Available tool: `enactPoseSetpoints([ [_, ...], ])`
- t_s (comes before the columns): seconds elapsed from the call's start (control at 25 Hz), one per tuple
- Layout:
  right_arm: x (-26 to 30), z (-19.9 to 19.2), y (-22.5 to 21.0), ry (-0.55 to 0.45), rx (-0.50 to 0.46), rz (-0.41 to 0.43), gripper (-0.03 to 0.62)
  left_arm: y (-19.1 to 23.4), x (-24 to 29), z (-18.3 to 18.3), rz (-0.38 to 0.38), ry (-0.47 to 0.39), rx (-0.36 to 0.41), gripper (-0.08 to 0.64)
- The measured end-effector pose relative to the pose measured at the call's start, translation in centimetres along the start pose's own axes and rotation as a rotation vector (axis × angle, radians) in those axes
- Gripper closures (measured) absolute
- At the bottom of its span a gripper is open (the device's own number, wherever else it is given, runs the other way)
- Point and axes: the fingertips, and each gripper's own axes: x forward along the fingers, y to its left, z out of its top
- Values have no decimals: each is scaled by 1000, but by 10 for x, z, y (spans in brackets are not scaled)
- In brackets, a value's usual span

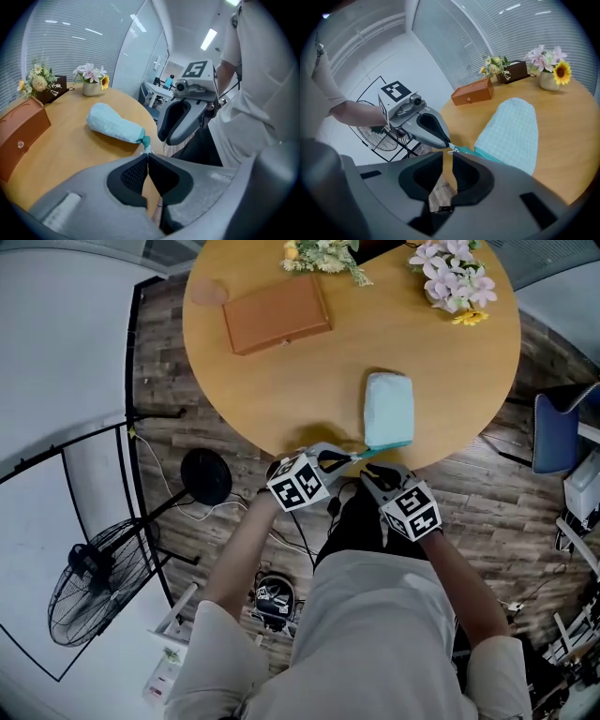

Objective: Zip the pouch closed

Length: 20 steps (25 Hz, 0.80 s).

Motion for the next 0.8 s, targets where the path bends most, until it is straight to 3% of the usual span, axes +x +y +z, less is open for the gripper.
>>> enactPoseSetpoints([
  [0.24, -12, -1, -3, -23, 45, -22, 501, -13, -2, 24, -28, -81, -74, 538],
  [0.52, -17, 2, -6, -36, 40, -34, 469, -19, 2, 34, -54, -117, -118, 538],
  [0.8, -24, 5, -15, -47, -16, -165, 474, -21, 5, 47, -74, -170, -229, 538],
])
